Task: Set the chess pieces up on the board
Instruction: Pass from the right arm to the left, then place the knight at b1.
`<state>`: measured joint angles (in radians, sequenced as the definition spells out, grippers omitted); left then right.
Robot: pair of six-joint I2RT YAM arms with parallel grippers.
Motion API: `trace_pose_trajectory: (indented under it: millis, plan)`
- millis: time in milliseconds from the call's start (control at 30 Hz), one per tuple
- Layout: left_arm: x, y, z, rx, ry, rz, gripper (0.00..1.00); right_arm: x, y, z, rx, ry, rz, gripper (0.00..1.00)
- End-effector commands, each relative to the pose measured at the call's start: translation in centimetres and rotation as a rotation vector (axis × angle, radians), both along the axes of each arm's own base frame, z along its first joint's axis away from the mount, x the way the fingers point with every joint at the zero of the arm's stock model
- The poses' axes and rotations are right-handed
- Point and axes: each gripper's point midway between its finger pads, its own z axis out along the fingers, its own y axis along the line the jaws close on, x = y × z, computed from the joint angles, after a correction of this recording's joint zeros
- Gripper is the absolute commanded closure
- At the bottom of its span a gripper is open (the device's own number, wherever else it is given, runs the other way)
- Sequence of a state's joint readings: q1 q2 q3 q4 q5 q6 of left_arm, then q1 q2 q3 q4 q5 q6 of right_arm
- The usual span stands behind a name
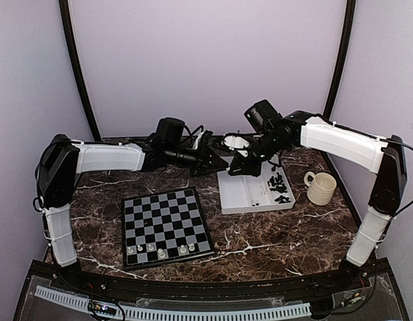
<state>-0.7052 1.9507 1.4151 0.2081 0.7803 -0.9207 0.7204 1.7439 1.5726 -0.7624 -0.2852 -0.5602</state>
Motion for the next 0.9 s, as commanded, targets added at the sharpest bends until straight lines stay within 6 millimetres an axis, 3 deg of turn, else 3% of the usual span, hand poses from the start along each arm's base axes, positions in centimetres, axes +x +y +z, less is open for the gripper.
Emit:
trace_pose_trajectory:
  millis: [0, 67, 133, 267, 300, 367, 433, 467, 500, 533, 567, 600, 633, 667, 733, 867]
  plan:
    - [-0.2, -0.5, 1.5, -0.049, -0.02, -0.029, 0.92, -0.7, 1.0, 2.2, 0.035, -0.063, 0.04, 0.88]
    - [-0.2, -0.5, 1.6, -0.053, -0.034, -0.034, 0.97, -0.8, 1.0, 2.2, 0.035, -0.06, 0.043, 0.85]
    - [-0.4, -0.4, 1.9, -0.052, -0.063, -0.048, 1.0, -1.0, 0.9, 2.3, 0.036, -0.051, 0.039, 0.75]
    - [-1.1, 0.9, 2.6, 0.014, -0.174, -0.052, 1.0, -2.1, -0.5, 2.7, 0.06, -0.005, 0.057, 0.6]
    - [-1.0, 1.5, 3.6, 0.029, -0.221, -0.03, 1.0, -2.3, -1.2, 2.9, 0.078, 0.013, 0.06, 0.58]
    - [-1.9, 3.4, 3.1, 0.139, -0.276, -0.025, 1.0, -2.3, -2.6, 3.4, 0.12, 0.037, 0.049, 0.53]
    - [-2.6, 5.4, 3.4, 0.223, -0.364, -0.012, 1.0, -0.9, -5.1, 3.0, 0.155, 0.041, -0.01, 0.48]
    - [-2.7, 6.5, 2.3, 0.283, -0.413, -0.009, 1.0, -0.1, -6.3, 2.5, 0.168, 0.046, -0.051, 0.47]
    - [-3.5, 7.7, 3.0, 0.312, -0.436, -0.005, 1.0, 0.6, -7.5, 2.1, 0.183, 0.057, -0.089, 0.46]
    - [-3.6, 8.8, 1.8, 0.377, -0.468, 0.003, 1.0, 1.2, -8.5, 1.8, 0.201, 0.072, -0.123, 0.46]
    - [-4.5, 10.0, 2.4, 0.407, -0.502, 0.002, 1.0, 1.6, -9.4, 1.4, 0.216, 0.084, -0.152, 0.46]
    - [-4.8, 11.3, 1.1, 0.47, -0.502, 0.018, 1.0, 2.0, -10.2, 1.2, 0.234, 0.09, -0.178, 0.46]
    - [-5.7, 12.5, 1.6, 0.498, -0.521, 0.023, 1.0, 2.2, -10.9, 0.8, 0.251, 0.098, -0.195, 0.46]
    - [-5.9, 13.8, 0.4, 0.562, -0.52, 0.049, 1.0, 2.4, -11.6, 0.4, 0.261, 0.096, -0.211, 0.46]
    - [-7.7, 15.9, 0.8, 0.627, -0.562, 0.089, 1.0, 2.7, -12.8, -0.7, 0.269, 0.093, -0.248, 0.46]
    - [-10.8, 19.4, -1.0, 0.768, -0.56, 0.143, 1.0, 2.8, -14.4, -3.3, 0.271, 0.103, -0.31, 0.46]
